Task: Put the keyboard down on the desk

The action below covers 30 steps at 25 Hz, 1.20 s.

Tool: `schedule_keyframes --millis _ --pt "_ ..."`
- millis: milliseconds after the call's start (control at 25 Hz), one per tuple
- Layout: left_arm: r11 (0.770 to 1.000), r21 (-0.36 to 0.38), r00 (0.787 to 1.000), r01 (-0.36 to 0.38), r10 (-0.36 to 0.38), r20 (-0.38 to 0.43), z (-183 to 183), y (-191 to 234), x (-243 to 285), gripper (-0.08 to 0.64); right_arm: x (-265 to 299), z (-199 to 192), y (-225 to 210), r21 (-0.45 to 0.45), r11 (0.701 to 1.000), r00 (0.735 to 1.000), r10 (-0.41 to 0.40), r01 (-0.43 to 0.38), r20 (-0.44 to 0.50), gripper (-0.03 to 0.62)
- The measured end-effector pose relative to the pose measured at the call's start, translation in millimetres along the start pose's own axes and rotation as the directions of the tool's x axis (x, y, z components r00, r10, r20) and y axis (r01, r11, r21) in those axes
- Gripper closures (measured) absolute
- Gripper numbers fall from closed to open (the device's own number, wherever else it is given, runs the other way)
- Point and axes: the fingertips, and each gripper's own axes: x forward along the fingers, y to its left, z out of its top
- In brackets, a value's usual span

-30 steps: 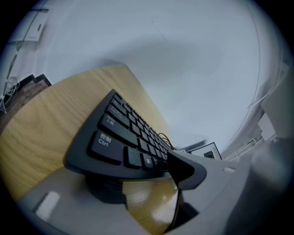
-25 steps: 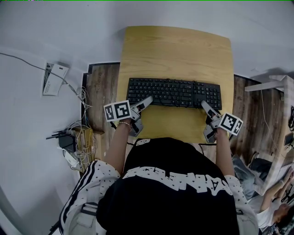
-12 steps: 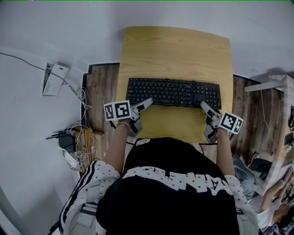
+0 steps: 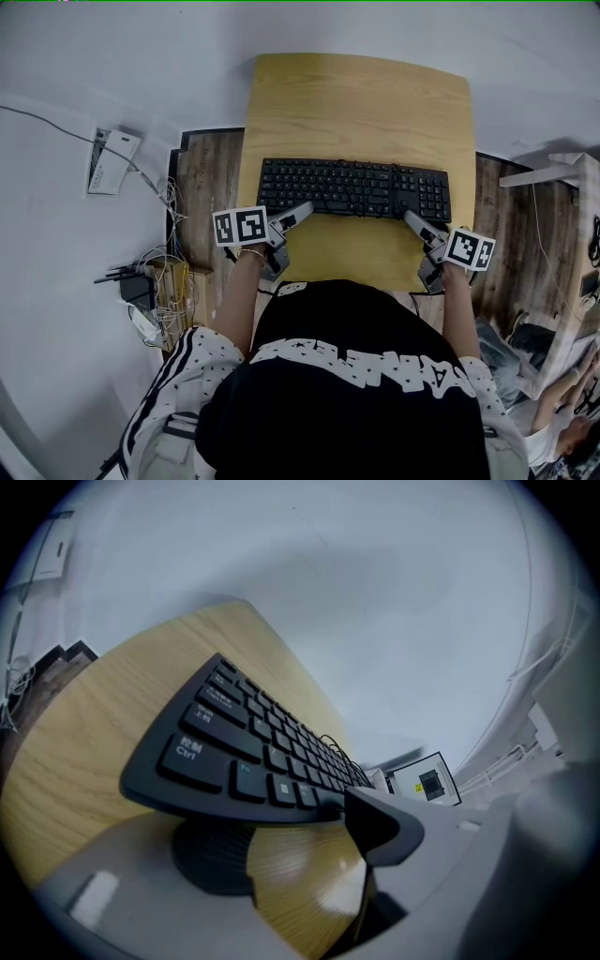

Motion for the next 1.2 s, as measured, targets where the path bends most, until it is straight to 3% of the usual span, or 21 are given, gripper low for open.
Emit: schedule_keyframes --millis 600,1200 --pt "0.998 0.056 0.998 -0.013 0.016 -0.055 -11 -3 0 0.262 0 -7 -1 -0.046 0.999 0.998 -0.011 0.009 -0.063 0.255" --pt "0.998 0.055 0.998 -0.029 0.031 -0.049 -15 -4 0 0.267 -5 -22 -2 -0.112 0.994 0.986 -0.034 0.015 -0.164 0.267"
